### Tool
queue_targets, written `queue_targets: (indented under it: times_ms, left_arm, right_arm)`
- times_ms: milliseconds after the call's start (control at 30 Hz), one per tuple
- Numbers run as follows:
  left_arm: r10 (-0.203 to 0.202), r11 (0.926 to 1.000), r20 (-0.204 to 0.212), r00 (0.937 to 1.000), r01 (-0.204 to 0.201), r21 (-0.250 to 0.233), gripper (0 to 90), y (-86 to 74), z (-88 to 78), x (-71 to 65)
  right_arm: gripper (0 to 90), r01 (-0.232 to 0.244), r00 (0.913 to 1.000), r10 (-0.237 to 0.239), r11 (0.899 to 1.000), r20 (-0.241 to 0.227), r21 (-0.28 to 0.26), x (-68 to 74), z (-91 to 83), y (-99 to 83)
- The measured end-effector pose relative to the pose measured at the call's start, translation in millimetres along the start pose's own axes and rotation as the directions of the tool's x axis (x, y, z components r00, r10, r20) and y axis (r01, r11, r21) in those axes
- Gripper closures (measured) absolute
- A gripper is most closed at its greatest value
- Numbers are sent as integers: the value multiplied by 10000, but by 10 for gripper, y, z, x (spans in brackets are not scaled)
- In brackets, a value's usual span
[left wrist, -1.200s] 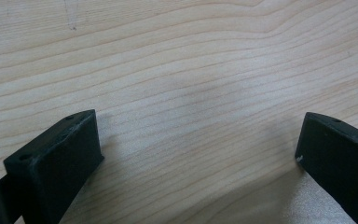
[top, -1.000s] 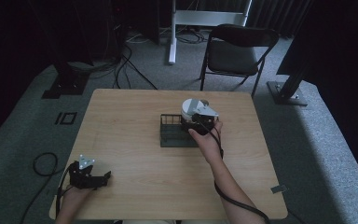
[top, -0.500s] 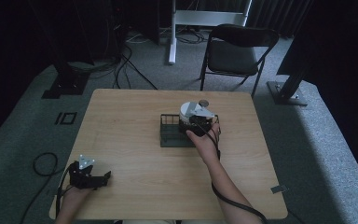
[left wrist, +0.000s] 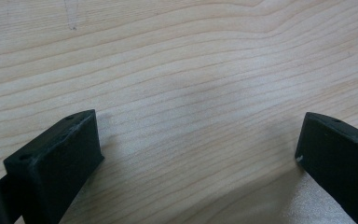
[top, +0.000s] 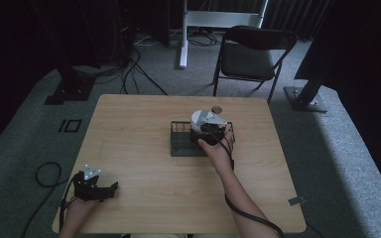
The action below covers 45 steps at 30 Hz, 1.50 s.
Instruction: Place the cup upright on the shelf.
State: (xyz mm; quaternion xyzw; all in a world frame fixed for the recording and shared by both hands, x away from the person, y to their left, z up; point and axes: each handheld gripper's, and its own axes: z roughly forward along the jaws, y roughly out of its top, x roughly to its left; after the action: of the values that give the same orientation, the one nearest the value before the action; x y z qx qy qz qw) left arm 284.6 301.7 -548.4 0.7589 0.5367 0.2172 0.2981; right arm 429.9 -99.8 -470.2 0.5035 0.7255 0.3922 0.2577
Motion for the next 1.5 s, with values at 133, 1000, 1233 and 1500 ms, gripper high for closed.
queue_targets:
  times_ms: [133,1000,1233,1500]
  left_arm:
    - [2,10000,1,10000,-2,3,2,0,0,0]
    - [3,10000,2,10000,-3,3,2,0,0,0]
    - [1,10000,2,10000,-1,2,2,0,0,0]
    - [2,10000,2,10000,-2,5,2,0,0,0]
  right_arm:
    - [183,133,9999,-135,9998,104,118,-2,12,-16]
    - [131,-336,9987,319,9984,-396,-450,-76,-33,-147]
    - [125,-381,9976,343,9972,-595,-651,-111,-53,-173]
    - [125,-415,9956,329,9944,-883,-974,-130,-93,-192]
